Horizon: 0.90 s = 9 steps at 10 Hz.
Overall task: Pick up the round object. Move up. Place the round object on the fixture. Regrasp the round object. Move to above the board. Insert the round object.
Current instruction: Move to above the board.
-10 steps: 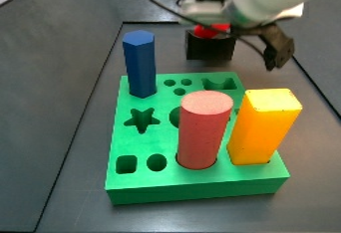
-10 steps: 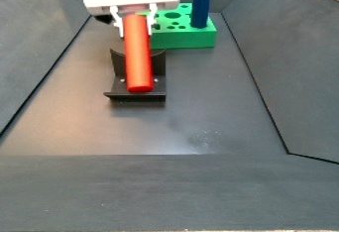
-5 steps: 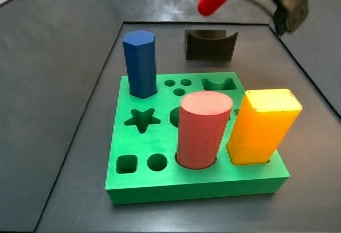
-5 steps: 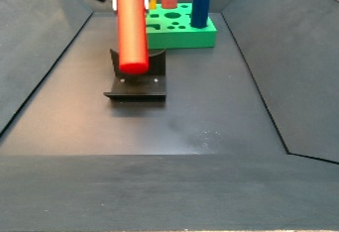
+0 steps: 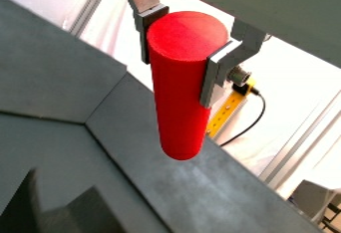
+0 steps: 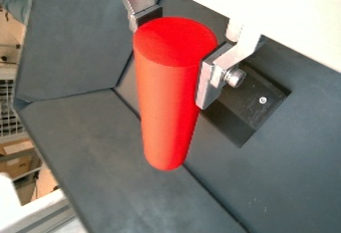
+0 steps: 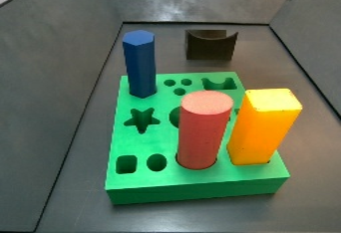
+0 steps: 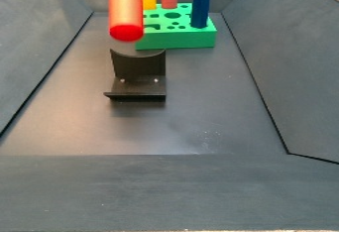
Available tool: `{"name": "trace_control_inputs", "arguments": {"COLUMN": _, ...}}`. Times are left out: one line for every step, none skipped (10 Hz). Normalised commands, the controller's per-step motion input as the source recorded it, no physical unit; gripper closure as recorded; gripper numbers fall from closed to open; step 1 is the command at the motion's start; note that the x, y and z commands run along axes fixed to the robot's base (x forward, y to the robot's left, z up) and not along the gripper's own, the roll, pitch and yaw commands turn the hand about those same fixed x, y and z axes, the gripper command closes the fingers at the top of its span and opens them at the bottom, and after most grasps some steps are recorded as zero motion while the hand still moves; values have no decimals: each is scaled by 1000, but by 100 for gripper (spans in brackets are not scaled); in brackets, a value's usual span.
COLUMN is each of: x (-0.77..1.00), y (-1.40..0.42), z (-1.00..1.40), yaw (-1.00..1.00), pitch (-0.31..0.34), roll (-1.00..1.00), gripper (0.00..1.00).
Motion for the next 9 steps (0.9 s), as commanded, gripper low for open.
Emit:
{"name": "trace_control_inputs", "arguments": {"x": -27, "y": 12, "z": 315, "yaw": 9, "pitch": 96, "roll": -44, "gripper": 100}}
{"name": "trace_control_inputs", "arguments": {"x": -573, "y": -1000, "z": 416, "yaw": -86, "pitch": -21, "roll": -1000, "gripper": 100}}
{"name": "trace_control_inputs", "arguments": {"x": -571, "y": -1000, "z": 394, "yaw": -83, "pitch": -28, "roll": -1000, "gripper": 100}}
{"name": "trace_control_inputs", "arguments": {"x": -608, "y": -1000, "z": 428, "yaw": -85, "pitch": -37, "roll": -1000, "gripper": 100}}
{"name": "trace_control_inputs", "arguments": {"x": -627, "y": -1000, "z": 421, "yaw": -90, "pitch": -40, "roll": -1000, "gripper": 100}}
{"name": "trace_control_inputs", "arguments": {"x": -623, "y": -1000, "z": 418, "yaw": -92, "pitch": -36, "roll": -1000, "gripper": 100}}
{"name": "trace_control_inputs", "arguments": {"x": -633, "y": -1000, "z": 429, "yaw": -96, "pitch": -28, "roll": -1000, "gripper": 100}}
{"name": "trace_control_inputs", "arguments": {"x": -654, "y": -1000, "z": 436, "yaw": -96, "pitch": -24, "roll": -1000, "gripper": 100}}
{"name": "trace_control_inputs", "arguments": {"x": -615, "y": -869, "z": 386, "yaw": -99, "pitch": -24, "roll": -1000, "gripper": 100}}
